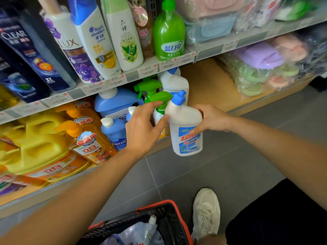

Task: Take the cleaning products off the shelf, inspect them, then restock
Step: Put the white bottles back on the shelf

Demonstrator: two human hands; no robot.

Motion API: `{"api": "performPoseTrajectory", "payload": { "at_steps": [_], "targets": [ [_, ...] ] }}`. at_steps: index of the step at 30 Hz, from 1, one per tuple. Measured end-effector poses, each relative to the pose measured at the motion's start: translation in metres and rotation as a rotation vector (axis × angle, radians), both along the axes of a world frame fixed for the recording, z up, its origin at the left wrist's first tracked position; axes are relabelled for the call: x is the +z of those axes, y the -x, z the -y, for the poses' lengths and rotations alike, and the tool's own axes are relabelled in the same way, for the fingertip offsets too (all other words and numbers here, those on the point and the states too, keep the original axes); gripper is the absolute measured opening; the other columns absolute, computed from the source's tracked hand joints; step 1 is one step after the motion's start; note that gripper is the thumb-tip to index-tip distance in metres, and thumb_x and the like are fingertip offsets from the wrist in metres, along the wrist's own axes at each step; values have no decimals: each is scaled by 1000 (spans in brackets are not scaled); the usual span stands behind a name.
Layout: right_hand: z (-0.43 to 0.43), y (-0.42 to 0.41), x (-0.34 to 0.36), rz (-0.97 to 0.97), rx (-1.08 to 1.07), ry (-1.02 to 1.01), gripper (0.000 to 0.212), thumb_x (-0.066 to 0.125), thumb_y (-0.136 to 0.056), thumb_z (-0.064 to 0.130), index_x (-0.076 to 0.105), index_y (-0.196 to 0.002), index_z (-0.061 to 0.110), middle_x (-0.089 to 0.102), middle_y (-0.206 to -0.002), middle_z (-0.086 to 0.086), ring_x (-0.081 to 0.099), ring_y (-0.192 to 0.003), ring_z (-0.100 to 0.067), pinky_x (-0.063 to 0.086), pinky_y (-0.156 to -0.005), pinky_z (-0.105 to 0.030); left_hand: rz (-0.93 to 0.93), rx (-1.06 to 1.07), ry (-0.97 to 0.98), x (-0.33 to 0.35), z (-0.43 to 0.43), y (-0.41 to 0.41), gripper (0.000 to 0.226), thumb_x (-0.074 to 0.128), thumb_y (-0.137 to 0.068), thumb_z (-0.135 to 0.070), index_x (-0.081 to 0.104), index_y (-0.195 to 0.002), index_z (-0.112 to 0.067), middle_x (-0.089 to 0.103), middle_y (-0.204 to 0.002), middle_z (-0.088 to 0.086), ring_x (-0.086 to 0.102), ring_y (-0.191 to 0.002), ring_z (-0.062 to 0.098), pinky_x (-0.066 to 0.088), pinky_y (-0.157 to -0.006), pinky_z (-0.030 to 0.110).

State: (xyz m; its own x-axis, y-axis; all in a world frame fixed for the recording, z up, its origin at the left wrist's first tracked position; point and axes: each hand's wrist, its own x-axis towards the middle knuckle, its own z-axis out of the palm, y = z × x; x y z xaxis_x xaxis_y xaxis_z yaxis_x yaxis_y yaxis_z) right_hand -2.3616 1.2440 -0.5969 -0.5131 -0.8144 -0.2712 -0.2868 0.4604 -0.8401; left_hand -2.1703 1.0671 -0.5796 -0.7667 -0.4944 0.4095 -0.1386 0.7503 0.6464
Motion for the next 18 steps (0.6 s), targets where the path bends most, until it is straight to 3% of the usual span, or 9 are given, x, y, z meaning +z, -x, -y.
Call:
{"api": "performPoseTrajectory", "payload": {
  "at_steps": [2, 5, 7, 10, 13, 18],
  "targets": [
    [0, 13, 12, -35, -71, 40, 62, 94, -60, 5, 64, -107, 30, 74, -101, 13, 70, -96, -3, 58, -67, -19, -32, 2, 281, 7, 12, 14, 41, 65, -89, -42, 64, -126, -22, 67, -120, -3, 57, -112, 23, 47, -80, 36],
    [6, 29, 20, -135, -168, 93, 65, 94, -60, 4, 63, -114, 19, 70, -107, 6, 67, -96, -8, 55, -69, -15, 131, -20, 496, 11, 31, 39, 57, 74, -85, -44, 61, -135, -20, 61, -136, 2, 53, -120, 33, 43, -92, 43],
    [13, 35, 18, -185, -203, 128, 66, 94, -58, 1, 62, -113, 19, 67, -106, 5, 63, -94, -9, 50, -66, -10, 291, -47, 541, 8, 39, 53, 73, 74, -81, -56, 53, -144, -26, 56, -141, 1, 51, -124, 32, 40, -97, 44],
    [25, 41, 9, -230, -225, 159, 73, 94, -57, -1, 62, -121, 14, 66, -115, -2, 62, -102, -15, 53, -77, -21, 418, -81, 579, -5, 44, 62, 91, 75, -74, -67, 40, -151, -31, 56, -141, 1, 55, -122, 29, 40, -100, 44],
    [36, 48, -4, -243, -247, 165, 76, 94, -57, 0, 61, -124, 13, 64, -115, -1, 61, -106, -18, 55, -87, -35, 380, -20, 629, -15, 52, 59, 99, 84, -67, -61, 41, -150, -29, 60, -130, 4, 60, -113, 31, 43, -94, 44],
    [45, 62, -29, -208, -226, 120, 74, 94, -58, 4, 57, -118, 25, 59, -112, 3, 62, -102, -16, 55, -86, -34, 292, 20, 698, -26, 72, 51, 97, 89, -62, -57, 46, -145, -31, 61, -117, 6, 61, -99, 32, 45, -86, 46]
  ]
}}
